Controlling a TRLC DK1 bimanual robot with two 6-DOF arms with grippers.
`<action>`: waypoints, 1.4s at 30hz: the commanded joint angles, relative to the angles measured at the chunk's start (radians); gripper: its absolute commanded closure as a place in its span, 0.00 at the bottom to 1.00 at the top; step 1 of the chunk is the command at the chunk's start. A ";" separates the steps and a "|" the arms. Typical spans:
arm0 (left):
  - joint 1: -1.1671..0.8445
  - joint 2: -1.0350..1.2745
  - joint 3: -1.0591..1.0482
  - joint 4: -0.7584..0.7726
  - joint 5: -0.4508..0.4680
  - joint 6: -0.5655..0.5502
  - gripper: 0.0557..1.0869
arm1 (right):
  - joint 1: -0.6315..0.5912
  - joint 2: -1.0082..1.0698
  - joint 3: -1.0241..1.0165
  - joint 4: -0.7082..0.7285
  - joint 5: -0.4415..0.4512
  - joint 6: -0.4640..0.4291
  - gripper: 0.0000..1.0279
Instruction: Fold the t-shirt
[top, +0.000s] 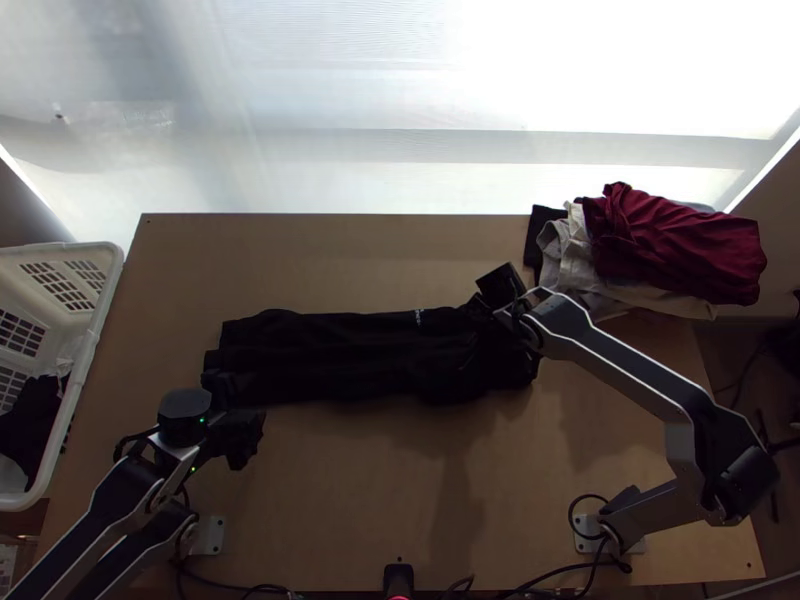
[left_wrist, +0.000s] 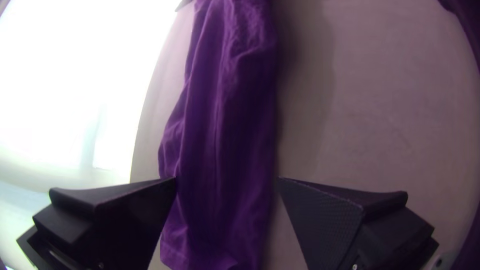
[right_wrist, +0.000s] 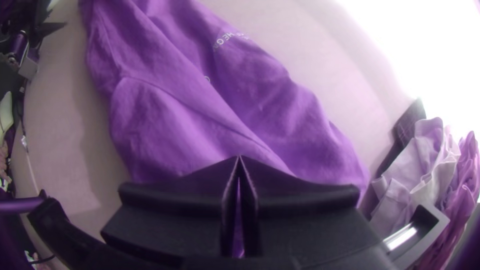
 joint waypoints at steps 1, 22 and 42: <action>-0.029 0.032 -0.074 0.043 -0.019 0.038 0.05 | -0.002 0.012 -0.038 0.048 0.000 0.006 0.97; 0.069 0.386 -0.120 0.426 -0.097 0.099 0.05 | -0.012 -0.033 -0.061 0.050 0.000 0.006 0.97; 0.111 0.639 -0.037 0.573 -0.117 0.085 0.06 | 0.005 0.210 -0.030 0.258 -0.030 0.011 0.97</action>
